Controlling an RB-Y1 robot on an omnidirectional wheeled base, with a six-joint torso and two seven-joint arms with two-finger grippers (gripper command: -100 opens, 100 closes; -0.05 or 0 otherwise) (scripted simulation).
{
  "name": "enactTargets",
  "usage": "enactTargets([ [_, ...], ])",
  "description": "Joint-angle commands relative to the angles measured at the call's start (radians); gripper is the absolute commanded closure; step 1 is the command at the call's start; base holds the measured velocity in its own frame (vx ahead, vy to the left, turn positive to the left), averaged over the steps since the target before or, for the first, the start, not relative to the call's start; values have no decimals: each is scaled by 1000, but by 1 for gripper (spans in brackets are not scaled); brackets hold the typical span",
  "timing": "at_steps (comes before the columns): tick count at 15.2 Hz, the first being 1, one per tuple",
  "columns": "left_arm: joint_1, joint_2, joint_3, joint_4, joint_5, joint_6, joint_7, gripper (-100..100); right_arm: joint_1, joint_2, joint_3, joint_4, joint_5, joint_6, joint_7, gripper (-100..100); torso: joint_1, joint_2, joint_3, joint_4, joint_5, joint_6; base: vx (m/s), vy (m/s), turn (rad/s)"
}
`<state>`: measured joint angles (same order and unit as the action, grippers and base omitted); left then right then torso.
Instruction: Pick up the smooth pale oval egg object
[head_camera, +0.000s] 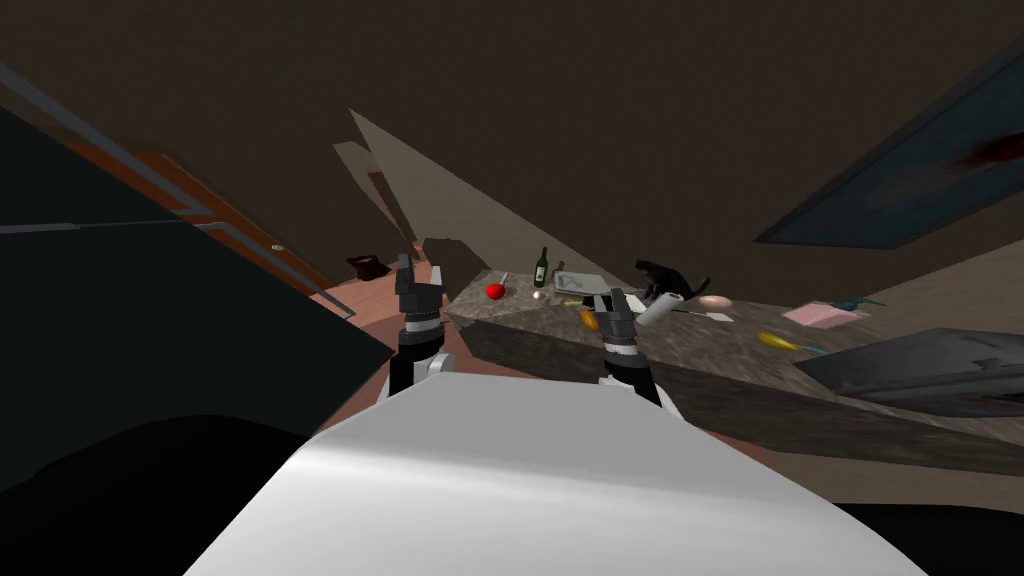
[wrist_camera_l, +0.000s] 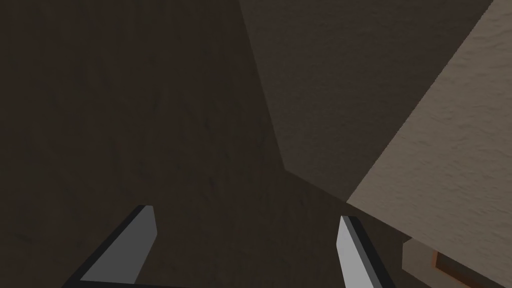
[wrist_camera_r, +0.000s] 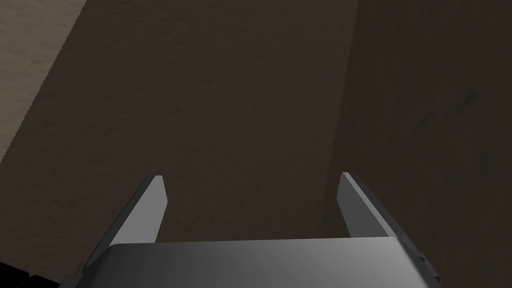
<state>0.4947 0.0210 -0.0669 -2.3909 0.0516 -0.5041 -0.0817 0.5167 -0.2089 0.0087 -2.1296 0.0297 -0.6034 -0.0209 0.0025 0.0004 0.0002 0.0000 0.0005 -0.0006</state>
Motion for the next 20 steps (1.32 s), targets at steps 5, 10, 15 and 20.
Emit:
enactTargets([
  [5, 0, 0, 0, 0, 0, 0, 0, 0, -1, -120, -3, 64, 51, 18, 22, -100, 0, 0, 0, 0, 0, 0, -10, 38, 144],
  [10, 0, 0, 0, 0, 0, 0, 0, 0, -6, -232, -2, 150, 117, 39, 51, -100, 0, 0, 0, 0, 0, 0, -4, 42, 165],
  [15, 0, 0, 0, 0, 0, 0, 0, 0, -9, -333, -2, 214, 167, 54, 73, -100, 1, 0, 0, 0, 0, 0, -2, 50, 191],
  [20, 0, 0, 0, 0, 0, 0, 0, 0, -13, -446, 1, 315, 245, 79, 107, -100, 1, 0, 0, 0, 0, 0, 2, 50, 203],
])
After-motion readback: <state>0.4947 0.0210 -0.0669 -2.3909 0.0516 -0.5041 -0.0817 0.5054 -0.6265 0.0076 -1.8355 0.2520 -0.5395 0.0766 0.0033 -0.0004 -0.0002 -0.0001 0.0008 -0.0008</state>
